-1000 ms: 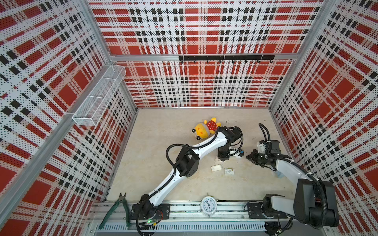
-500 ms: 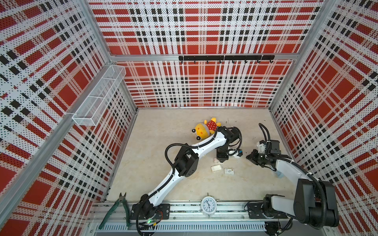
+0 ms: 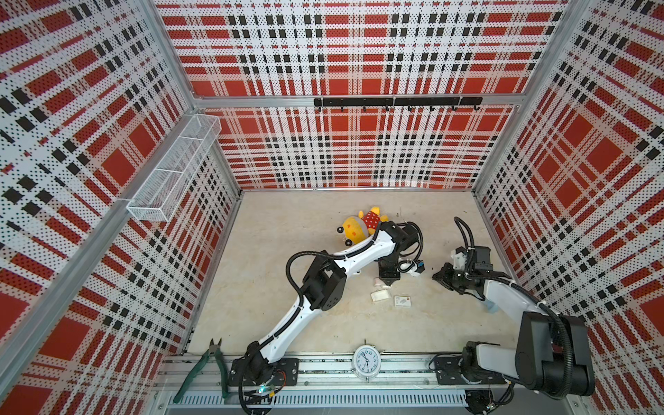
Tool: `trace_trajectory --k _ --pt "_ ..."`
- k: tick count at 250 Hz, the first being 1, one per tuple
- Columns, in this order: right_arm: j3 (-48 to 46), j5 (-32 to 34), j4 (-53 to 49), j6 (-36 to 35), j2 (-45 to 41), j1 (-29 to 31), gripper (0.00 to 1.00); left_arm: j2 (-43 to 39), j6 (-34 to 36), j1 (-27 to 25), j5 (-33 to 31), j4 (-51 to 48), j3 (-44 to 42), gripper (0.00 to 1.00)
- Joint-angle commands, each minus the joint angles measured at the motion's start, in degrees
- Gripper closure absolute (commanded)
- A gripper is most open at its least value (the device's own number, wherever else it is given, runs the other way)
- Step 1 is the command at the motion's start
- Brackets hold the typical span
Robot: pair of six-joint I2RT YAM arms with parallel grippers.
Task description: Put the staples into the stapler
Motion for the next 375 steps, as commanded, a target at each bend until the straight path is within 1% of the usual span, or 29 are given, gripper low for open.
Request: trace_trajectory --k 1,131,174,233,274,356,375 --pt "0.84 0.75 1.53 0.11 0.34 -0.20 0.90 -1.97 -0.55 0.50 -2.67 -0.06 -1.27 0.91" --pt "1.54 1.33 1.14 0.10 0.67 -0.12 0.90 -4.47 -0.73 0.51 -4.21 2.99 -3.32 0.88" --pt "1.50 1.59 1.03 0.09 0.50 -0.15 0.90 -5.45 -0.55 0.51 -4.67 4.24 -5.10 0.83" --pt "1.72 1.90 1.05 0.11 0.44 -0.17 0.90 -6.09 -0.61 0.52 -4.76 5.02 -6.30 0.80" --pt "1.67 1.99 1.01 0.14 0.31 -0.19 0.90 -7.28 -0.55 0.59 -4.83 6.00 -7.63 0.75" --pt "1.59 2.14 1.27 0.12 0.40 -0.13 0.90 -7.99 -0.55 0.59 -5.18 7.22 -9.81 0.68" --pt "1.63 2.14 1.27 0.10 0.35 -0.13 0.90 -8.36 -0.67 0.59 -5.18 7.90 -10.64 0.64"
